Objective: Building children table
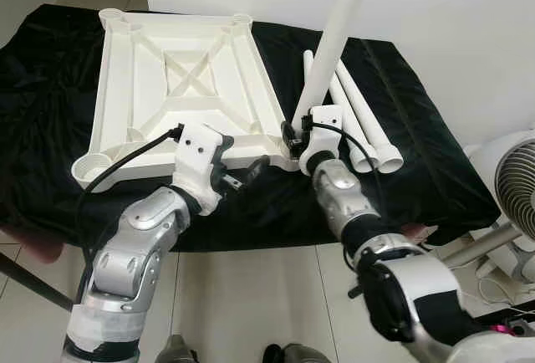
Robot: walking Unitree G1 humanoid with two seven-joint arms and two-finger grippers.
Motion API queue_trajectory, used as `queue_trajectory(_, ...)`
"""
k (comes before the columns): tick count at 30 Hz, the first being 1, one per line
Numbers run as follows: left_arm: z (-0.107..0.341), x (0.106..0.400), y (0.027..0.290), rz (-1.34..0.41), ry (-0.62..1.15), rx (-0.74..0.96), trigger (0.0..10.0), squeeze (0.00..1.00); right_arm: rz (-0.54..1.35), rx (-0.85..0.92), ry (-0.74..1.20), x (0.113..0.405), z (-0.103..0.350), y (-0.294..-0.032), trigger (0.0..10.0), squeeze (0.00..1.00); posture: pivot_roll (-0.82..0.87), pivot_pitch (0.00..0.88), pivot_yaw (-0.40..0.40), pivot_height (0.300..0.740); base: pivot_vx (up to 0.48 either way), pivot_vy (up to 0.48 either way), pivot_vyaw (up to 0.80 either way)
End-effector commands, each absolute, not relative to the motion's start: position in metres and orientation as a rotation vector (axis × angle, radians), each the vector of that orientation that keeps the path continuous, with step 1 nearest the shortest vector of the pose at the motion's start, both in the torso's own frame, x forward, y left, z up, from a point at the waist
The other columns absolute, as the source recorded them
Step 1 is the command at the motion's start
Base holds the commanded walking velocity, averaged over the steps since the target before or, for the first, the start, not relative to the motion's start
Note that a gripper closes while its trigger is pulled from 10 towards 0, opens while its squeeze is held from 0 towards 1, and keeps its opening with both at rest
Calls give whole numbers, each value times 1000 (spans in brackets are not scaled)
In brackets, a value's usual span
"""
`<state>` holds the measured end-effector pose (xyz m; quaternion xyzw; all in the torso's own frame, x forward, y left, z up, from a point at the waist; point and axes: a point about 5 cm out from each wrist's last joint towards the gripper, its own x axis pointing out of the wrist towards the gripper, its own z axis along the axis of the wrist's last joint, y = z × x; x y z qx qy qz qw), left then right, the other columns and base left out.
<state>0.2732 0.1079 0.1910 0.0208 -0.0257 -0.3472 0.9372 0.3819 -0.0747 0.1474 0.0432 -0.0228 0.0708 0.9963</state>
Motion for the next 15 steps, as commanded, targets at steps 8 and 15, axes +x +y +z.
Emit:
queue_trajectory(8, 191, 270, 103, -694, -50, 43, 10000, 0, -30, 169, 55, 373, 125, -78, 10000, 0, 82, 54, -114, 740, 0, 0, 0)
queue_trajectory(15, 190, 269, 102, -703, -47, 44, 10000, 0, -15, 170, 57, 369, 125, -70, 10000, 0, 80, 50, -114, 740, 0, 0, 0)
